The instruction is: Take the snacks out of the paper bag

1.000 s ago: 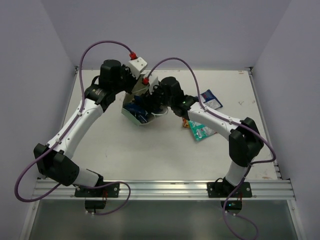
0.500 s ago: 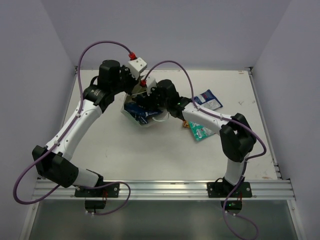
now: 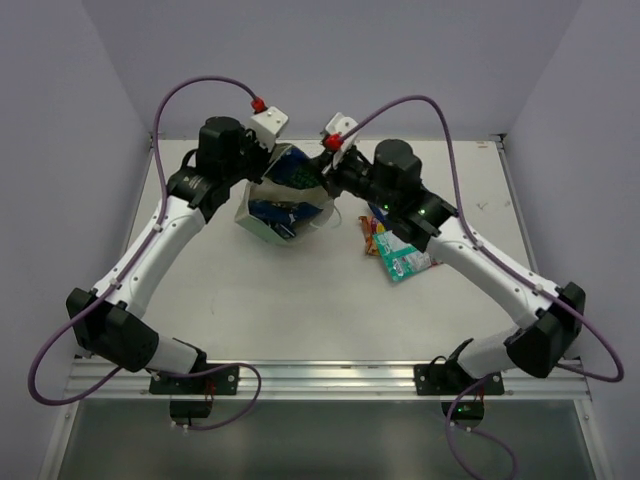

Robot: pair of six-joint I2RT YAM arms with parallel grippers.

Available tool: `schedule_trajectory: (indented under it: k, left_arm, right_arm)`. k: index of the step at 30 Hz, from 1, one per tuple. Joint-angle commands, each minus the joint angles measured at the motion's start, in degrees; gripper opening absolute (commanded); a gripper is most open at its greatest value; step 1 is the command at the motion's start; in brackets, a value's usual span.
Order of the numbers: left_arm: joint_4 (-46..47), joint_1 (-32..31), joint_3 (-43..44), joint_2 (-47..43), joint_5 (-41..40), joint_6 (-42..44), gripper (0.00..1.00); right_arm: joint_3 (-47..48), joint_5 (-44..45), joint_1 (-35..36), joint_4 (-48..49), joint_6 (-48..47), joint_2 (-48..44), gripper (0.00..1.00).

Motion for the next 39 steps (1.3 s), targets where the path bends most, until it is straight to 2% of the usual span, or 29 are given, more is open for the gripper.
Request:
schedule_trajectory:
  k: [1, 4, 8, 13, 15, 17, 19, 22, 26, 27, 28, 29, 33, 35, 39]
  left_arm:
    - [5.02, -0.22, 3.36, -0.02, -2.62, -1.65, 0.00]
    - [4.50, -0.31, 4.05, 1.30, -6.40, -1.56, 0.00]
    - [4.06, -0.13, 4.58, 2.44, -11.75, -1.21, 0.00]
    - [3.53, 0.31, 5.55, 4.29, -17.38, -0.77, 0.00]
    - [3.27, 0.66, 6.43, 4.99, -20.37, -0.77, 0.00]
    - [3.35, 1.27, 6.96, 5.26, -22.04, -1.03, 0.00]
    - [3.70, 1.71, 7.13, 5.17, -22.31, -1.03, 0.00]
    - [4.49, 2.06, 6.87, 4.56, -21.44, -0.33, 0.00]
    - [4.93, 2.06, 6.52, 3.85, -20.29, 0.46, 0.00]
    - [5.20, 2.06, 6.35, 3.50, -20.12, 0.81, 0.00]
    - [5.28, 2.15, 5.82, 3.24, -19.77, 1.08, 0.00]
    - [5.29, 2.15, 5.64, 2.71, -19.59, 1.60, 0.00]
    - [6.07, 2.15, 3.19, 0.17, -18.01, 3.27, 0.00]
    - [6.25, 2.15, 1.43, -1.41, -15.74, 4.58, 0.00]
    - [5.73, 2.07, -0.86, -3.35, -11.51, 5.82, 0.00]
  right_arm:
    - [0.16, 1.52, 0.37, 0.54, -4.46, -7.47, 0.00]
    - [-1.60, 6.88, 0.19, 1.76, -6.83, -10.83, 0.00]
    - [-4.14, 18.28, -1.56, 1.68, -7.20, -14.43, 0.00]
    - [-9.06, 28.67, -2.97, 1.16, 0.35, -17.42, 0.00]
    - [-12.75, 30.09, -3.06, 0.54, 2.90, -18.04, 0.00]
    - [-16.26, 28.44, -3.06, -2.80, 5.01, -17.87, 0.00]
    - [-19.34, 22.47, -2.88, -3.33, 9.56, -17.61, 0.00]
    - [-25.67, 13.09, -2.18, -0.09, 13.80, -15.94, 0.00]
    - [-28.94, 6.99, 2.20, 5.81, 15.92, -11.11, 0.01]
    - [-28.15, 5.59, 2.82, 5.55, 16.10, -9.80, 0.17]
    - [-27.10, 4.36, 3.44, 3.37, 16.10, -7.78, 0.25]
    - [-24.57, 2.00, 4.23, 2.04, 16.01, -7.24, 0.40]
    - [-21.47, 3.46, 4.50, -2.97, 15.32, -10.56, 0.73]
    - [-19.02, 6.26, 4.41, -5.08, 13.12, -13.98, 0.80]
    - [-12.08, 7.34, 4.15, -10.35, 5.23, -18.39, 0.80]
